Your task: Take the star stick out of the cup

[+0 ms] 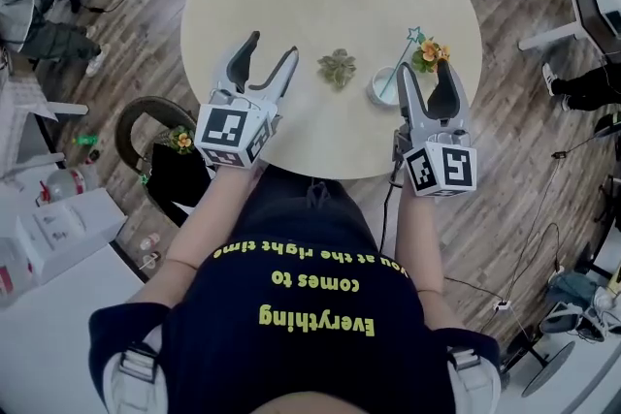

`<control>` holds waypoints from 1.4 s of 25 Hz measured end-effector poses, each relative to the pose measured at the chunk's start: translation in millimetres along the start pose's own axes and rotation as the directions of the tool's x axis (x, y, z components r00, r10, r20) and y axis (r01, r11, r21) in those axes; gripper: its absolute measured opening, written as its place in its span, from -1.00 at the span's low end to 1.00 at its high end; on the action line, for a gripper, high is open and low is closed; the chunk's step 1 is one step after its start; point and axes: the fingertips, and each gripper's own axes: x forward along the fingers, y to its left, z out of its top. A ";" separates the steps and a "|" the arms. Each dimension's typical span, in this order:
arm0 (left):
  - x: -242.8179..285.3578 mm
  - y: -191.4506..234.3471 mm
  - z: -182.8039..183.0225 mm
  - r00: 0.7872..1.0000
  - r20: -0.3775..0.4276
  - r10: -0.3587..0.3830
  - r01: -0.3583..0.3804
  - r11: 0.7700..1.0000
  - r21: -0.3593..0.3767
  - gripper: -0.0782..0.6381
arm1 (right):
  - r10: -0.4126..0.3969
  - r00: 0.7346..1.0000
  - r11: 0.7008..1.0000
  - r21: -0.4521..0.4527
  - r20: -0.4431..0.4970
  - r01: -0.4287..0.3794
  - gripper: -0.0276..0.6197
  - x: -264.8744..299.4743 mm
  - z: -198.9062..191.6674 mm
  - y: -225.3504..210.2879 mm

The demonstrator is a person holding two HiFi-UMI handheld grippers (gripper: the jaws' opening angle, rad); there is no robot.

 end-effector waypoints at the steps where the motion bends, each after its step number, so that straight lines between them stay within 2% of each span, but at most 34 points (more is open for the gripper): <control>1: 7.8 3.4 0.9 1.000 -0.001 -0.014 0.014 1.000 0.002 -0.02 | -0.010 1.000 1.000 -0.003 0.001 0.010 -0.03 5.4 0.3 -1.7; 9: 60.1 30.4 -1.1 0.995 -0.018 -0.101 0.101 0.995 -0.002 -0.02 | -0.086 0.996 0.996 -0.001 -0.008 0.086 -0.02 47.1 -6.3 -12.4; 15: 80.9 29.6 -10.6 0.986 -0.052 -0.158 0.158 0.987 -0.005 -0.02 | -0.136 0.990 0.991 0.011 -0.030 0.137 -0.02 55.8 -14.9 -27.1; 22: 90.7 18.5 -13.5 0.991 -0.054 -0.121 0.119 0.993 -0.027 -0.02 | -0.091 0.994 0.996 0.018 -0.066 0.092 -0.02 62.4 -22.8 -41.4; 27: 91.6 12.6 -13.7 0.995 -0.043 -0.089 0.087 0.996 -0.028 -0.02 | -0.072 0.996 0.997 -0.005 -0.060 0.072 -0.01 69.6 -16.6 -57.0; 35: 101.0 15.9 -23.9 0.997 -0.046 -0.058 0.056 0.998 -0.036 -0.02 | -0.085 0.991 0.996 0.022 -0.108 0.088 0.00 73.5 -42.0 -82.1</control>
